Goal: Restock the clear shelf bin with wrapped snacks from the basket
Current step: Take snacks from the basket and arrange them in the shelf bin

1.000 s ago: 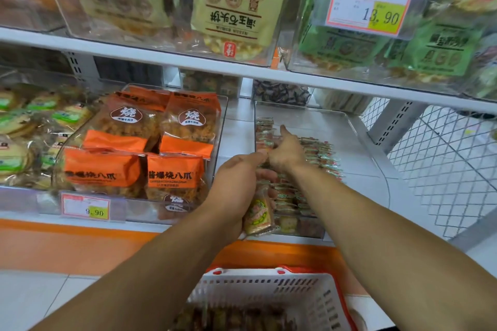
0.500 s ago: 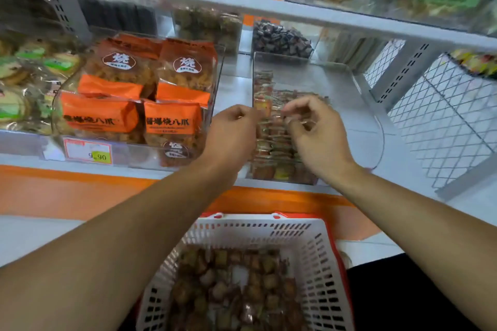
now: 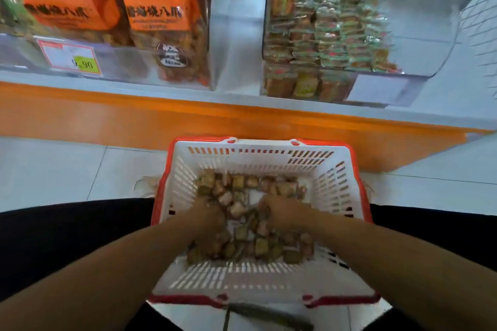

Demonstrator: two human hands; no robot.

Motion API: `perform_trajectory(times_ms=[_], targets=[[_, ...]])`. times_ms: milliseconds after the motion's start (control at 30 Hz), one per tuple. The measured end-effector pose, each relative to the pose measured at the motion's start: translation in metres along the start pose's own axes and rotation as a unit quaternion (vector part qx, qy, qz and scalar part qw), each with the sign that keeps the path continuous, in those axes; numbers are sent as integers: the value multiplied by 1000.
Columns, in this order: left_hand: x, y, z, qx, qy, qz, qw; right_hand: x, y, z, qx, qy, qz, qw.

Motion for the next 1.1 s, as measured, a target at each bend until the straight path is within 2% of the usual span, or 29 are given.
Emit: perform_trajectory(times_ms=[67,133,200,267,400,533,733,833,967,1100], targets=[[15,-12,33,72,-6,6,997,13,0,28,14,-6,-46,999],[28,-14,55,109,3,-2,994,25,0,56,-63,-19,-55,996],[38,-8,61,92,45,-38,994,33,2,78,-154,-12,-36,987],[45,1,61,58,76,-63,993,40,2,89,-190,14,-22,982],[55,12,66,1,61,-70,996,55,6,89,-162,44,18,986],[62,17,72,1,60,-43,997,74,10,81,-156,14,69,985],[79,8,74,8,29,-5,1000,79,19,92,-114,10,12,993],[84,4,74,-62,36,8,997,82,24,87,-67,-34,29,997],[85,8,75,-39,17,25,999,80,20,82,-86,-127,10,988],[88,13,70,22,-52,24,998,73,10,79,-38,-162,-23,986]])
Point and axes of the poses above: each hand's wrist, its own x-axis towards the middle knuckle, its own z-axis out of the palm, y = z × x, the point moved 2 cm from there along x, towards the middle knuckle, and after that the axes turned 6 degrees about z, right-handed, at the moved point
